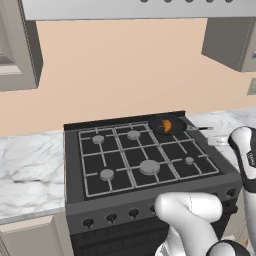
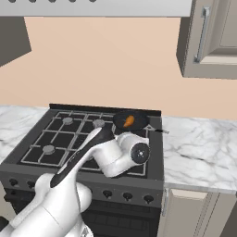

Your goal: Pick the croissant and place it on the pan. Then turn on the stove to warm the croissant.

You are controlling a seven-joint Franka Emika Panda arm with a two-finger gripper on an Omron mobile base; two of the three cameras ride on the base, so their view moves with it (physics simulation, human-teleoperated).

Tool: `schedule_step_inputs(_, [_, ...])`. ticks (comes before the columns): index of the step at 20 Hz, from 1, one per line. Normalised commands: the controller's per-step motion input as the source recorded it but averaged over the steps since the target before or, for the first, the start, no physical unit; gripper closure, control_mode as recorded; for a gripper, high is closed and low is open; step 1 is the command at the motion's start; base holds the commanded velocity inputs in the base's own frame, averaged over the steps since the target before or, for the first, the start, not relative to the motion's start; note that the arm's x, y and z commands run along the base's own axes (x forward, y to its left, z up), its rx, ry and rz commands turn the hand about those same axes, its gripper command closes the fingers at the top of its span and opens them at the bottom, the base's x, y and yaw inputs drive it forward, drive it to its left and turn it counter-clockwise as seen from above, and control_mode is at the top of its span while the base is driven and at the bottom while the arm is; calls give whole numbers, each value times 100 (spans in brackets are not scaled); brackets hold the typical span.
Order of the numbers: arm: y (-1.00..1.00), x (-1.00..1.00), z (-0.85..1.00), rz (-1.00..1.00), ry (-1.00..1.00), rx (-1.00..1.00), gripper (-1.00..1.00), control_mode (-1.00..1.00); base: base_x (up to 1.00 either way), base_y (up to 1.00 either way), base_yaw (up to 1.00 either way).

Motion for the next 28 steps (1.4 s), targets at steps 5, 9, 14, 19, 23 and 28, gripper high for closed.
schedule_step_inputs(5, [0, -44, 0, 0, -24, -2, -100, -100, 0, 0, 0])
schedule_step_inputs(9, [-2, -45, 0, 0, -24, 0, -100, -100, 0, 0, 0])
schedule_step_inputs(14, [-6, -40, 0, 0, -18, 0, -100, -100, 0, 0, 0])
schedule_step_inputs(19, [-15, -45, 0, 0, -12, 0, -100, -100, 0, 0, 0])
schedule_step_inputs(23, [-18, -49, 0, 0, -11, 0, -100, -100, 0, 0, 0])
schedule_step_inputs(28, [-13, -42, -2, -1, -8, 0, -100, -100, 0, 0, 0])
